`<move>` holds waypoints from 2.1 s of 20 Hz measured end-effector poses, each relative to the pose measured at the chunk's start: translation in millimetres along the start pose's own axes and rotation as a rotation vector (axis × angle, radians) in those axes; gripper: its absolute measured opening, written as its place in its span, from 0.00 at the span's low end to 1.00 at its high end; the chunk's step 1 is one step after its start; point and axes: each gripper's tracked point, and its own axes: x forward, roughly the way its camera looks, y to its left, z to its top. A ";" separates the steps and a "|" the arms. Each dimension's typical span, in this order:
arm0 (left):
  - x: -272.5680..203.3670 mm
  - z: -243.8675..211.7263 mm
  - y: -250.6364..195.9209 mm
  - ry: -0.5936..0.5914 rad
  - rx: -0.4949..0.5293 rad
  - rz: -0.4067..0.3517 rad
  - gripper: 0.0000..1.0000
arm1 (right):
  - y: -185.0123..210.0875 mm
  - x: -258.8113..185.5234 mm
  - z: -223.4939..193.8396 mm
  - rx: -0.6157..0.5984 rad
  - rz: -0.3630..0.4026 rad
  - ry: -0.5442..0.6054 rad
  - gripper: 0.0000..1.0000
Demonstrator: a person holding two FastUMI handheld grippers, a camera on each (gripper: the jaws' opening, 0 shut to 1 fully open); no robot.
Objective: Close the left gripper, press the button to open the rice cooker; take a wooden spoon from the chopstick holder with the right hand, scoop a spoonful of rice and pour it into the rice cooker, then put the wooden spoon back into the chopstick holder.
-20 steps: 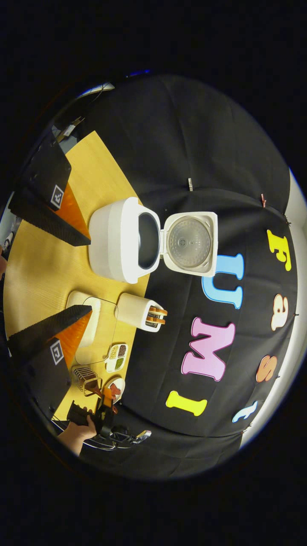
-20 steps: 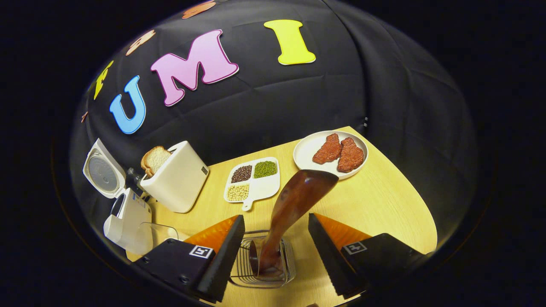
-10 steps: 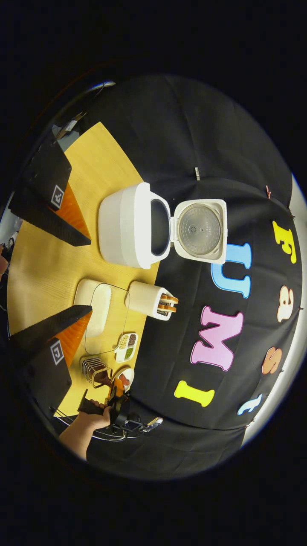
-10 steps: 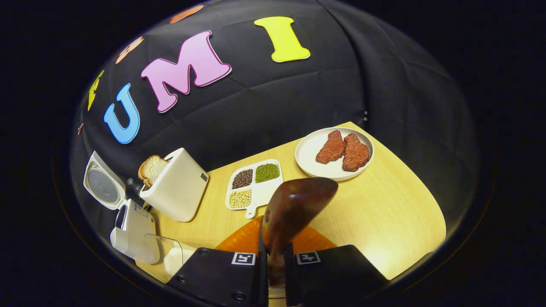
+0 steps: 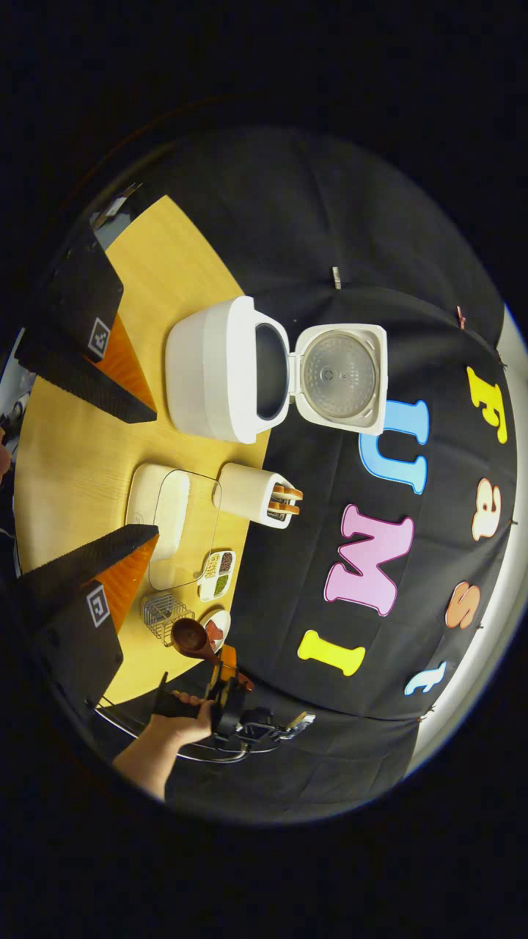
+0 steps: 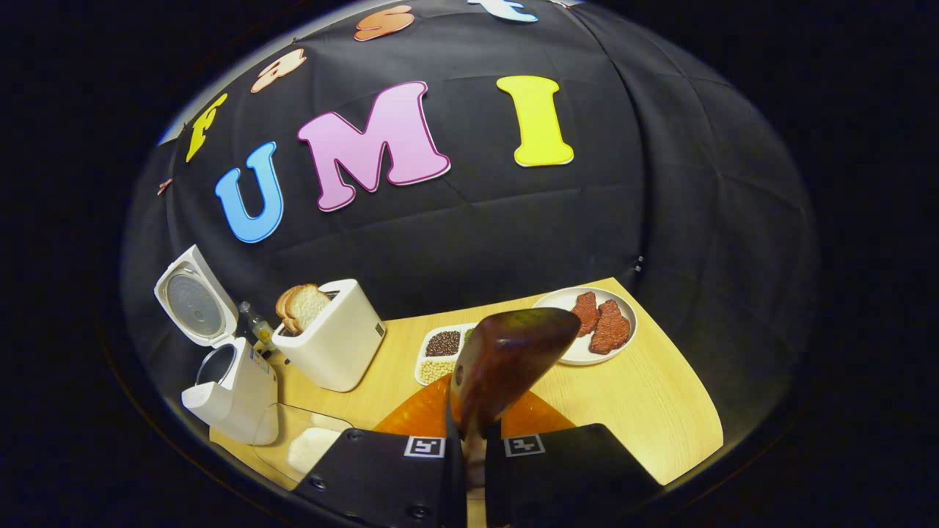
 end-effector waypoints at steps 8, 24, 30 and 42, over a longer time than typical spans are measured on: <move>-12.1 -1.2 44.6 -0.033 -0.006 -0.037 0.96 | 96.3 -41.1 18.7 -0.021 0.106 -0.045 0.14; 6.6 -74.3 153.0 0.086 -0.060 -0.159 0.96 | 167.4 13.9 -106.0 -0.164 -0.079 -0.027 0.14; 15.2 -88.8 173.9 0.098 -0.169 -0.146 0.96 | 169.2 19.6 -126.1 -0.200 -0.161 -0.059 0.14; 11.7 -96.3 189.3 0.124 -0.162 -0.140 0.96 | 237.5 9.0 -169.8 0.030 -0.042 0.104 0.15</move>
